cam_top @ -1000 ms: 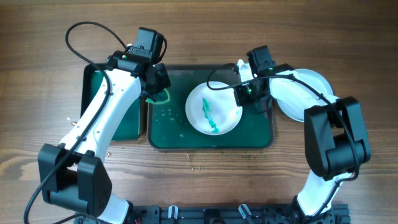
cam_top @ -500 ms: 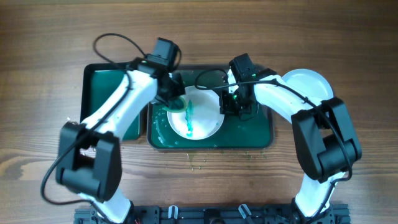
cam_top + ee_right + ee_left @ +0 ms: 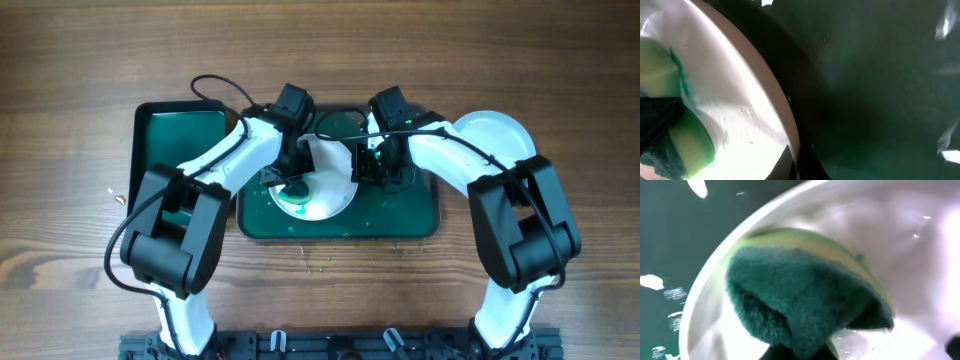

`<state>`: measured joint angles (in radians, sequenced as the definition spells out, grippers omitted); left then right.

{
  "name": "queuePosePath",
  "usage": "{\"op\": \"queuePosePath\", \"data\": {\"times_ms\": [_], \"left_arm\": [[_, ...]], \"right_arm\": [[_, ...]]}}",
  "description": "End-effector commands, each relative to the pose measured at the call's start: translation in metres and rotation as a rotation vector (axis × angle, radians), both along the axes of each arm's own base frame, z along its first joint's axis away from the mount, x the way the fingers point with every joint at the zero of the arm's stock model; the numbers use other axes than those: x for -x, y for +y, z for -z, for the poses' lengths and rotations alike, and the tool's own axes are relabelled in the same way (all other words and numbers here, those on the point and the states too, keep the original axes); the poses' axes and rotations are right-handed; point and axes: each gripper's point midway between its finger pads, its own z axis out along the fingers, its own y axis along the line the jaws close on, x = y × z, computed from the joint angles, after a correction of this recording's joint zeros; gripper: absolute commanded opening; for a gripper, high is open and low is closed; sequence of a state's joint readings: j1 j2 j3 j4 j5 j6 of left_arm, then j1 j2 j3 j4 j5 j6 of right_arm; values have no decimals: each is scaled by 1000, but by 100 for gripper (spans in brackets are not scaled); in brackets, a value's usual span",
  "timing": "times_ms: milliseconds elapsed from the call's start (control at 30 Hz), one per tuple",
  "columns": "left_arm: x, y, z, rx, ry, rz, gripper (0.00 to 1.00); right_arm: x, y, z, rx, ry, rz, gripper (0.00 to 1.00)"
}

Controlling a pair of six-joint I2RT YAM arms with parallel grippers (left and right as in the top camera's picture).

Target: Clean dirty plates on tray and stack at the side

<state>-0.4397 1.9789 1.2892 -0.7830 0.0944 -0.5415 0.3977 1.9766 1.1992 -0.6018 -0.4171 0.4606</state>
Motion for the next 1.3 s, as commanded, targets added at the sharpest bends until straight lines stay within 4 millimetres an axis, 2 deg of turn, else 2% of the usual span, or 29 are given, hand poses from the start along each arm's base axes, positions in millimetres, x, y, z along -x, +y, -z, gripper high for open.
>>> {"op": "queuePosePath", "data": {"times_ms": [0,67,167,267,367,433,500,600,700,767,800,833,933,1000,1067,1267], "left_arm": [[39,-66,13,322,92,365,4],[44,-87,2,445,64,482,4],[34,-85,4,421,24,482,4],[4,-43,22,152,-31,270,4],[-16,21,28,-193,-103,8,4],[-9,58,22,-379,-106,-128,4],[6,80,17,-488,-73,-191,4],[29,93,12,-558,11,-198,4],[34,86,14,-534,34,-182,4],[33,71,20,-450,55,-135,4],[32,21,29,-180,96,61,4],[32,-8,29,-20,99,167,4],[32,-40,22,164,85,283,4],[24,-46,21,192,48,303,4],[16,-43,22,173,17,296,4],[-26,-29,20,129,-130,243,4]], "right_arm": [[5,-3,15,17,36,17,4],[5,-3,15,17,36,17,4],[5,-3,15,17,35,17,4],[5,-3,15,17,35,16,4],[5,-3,15,18,33,13,4],[5,-4,15,22,32,14,4],[5,-4,15,21,32,14,4],[4,-5,15,21,36,26,4],[4,-5,15,21,37,27,4],[4,-5,15,21,36,26,4],[4,-5,15,21,36,26,4],[4,-5,15,21,36,26,4],[4,-5,15,21,36,26,4],[4,-5,15,21,36,26,4],[4,-5,15,21,36,25,4],[4,-5,15,21,35,22,4]]}}
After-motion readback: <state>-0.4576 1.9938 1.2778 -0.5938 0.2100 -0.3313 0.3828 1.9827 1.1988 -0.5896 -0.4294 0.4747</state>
